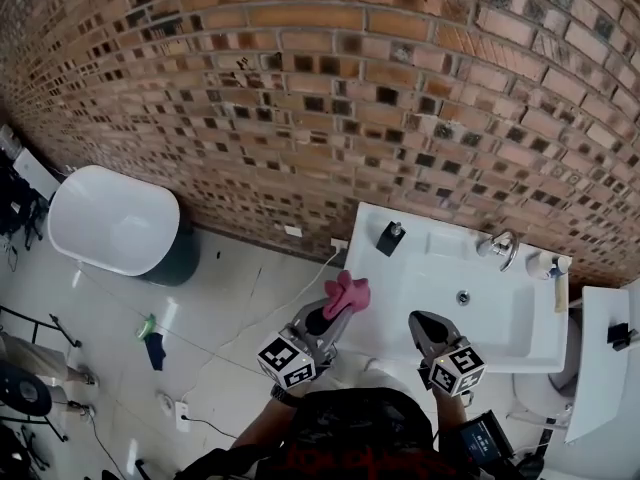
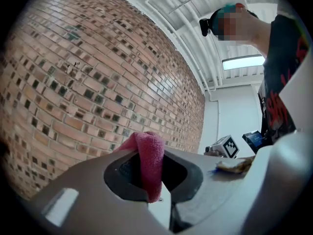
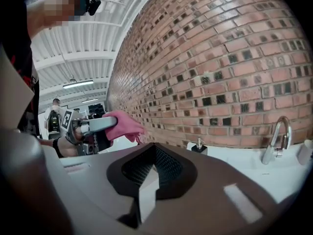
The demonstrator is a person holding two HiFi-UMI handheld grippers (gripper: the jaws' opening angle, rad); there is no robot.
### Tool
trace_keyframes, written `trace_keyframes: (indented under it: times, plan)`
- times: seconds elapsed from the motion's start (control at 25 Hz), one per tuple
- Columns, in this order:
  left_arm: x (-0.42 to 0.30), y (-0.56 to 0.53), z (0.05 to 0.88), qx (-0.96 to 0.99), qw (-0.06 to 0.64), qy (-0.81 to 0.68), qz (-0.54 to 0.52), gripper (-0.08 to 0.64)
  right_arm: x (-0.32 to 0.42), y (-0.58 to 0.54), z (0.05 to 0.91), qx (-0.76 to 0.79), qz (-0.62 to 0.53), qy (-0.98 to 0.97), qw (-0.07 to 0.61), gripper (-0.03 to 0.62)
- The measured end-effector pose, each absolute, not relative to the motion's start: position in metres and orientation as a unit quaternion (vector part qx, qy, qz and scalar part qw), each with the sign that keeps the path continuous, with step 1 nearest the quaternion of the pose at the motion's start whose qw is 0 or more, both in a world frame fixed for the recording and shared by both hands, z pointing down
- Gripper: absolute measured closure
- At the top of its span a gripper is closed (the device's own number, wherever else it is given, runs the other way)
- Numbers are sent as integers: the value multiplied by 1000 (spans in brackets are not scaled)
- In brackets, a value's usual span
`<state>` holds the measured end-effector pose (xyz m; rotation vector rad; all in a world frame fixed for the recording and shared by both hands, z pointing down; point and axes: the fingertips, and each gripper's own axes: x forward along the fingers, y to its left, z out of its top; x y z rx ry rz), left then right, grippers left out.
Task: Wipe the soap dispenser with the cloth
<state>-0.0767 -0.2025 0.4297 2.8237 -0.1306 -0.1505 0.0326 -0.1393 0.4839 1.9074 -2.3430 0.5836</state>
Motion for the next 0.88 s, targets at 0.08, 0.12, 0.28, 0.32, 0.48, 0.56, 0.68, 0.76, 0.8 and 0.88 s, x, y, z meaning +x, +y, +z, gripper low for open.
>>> trace_keyframes:
  times: [0.08, 0.12, 0.28, 0.32, 0.48, 0.56, 0.68, 0.76, 0.8, 0.88]
  plan:
    - [-75, -211, 431, 982, 171, -57, -56, 522, 41, -153, 500, 610, 215, -762, 29, 592]
    - [-71, -216, 430, 980, 181, -65, -57, 523, 47, -160, 505, 604, 225, -764, 26, 592]
    - [-48, -223, 423, 974, 205, -69, -73, 523, 69, -181, 506, 575, 227, -786, 11, 592]
    - [-42, -222, 423, 972, 211, -68, -74, 523, 71, -184, 507, 569, 228, -790, 5, 592]
    - [-20, -224, 439, 972, 210, -97, -30, 523, 78, -189, 520, 545, 248, -801, -8, 592]
    - [-7, -224, 444, 968, 229, -96, -30, 523, 83, -191, 524, 535, 253, -806, -9, 592]
    - [6, -225, 450, 961, 255, -99, -27, 523, 95, -196, 536, 529, 261, -807, -8, 592]
    - [10, -225, 453, 959, 262, -104, -20, 523, 107, -201, 550, 534, 259, -805, 1, 592]
    - [11, -226, 453, 960, 261, -102, -20, 522, 114, -205, 558, 538, 254, -803, 10, 592]
    - [11, -228, 455, 962, 253, -102, -18, 520, 130, -214, 578, 547, 240, -801, 41, 592]
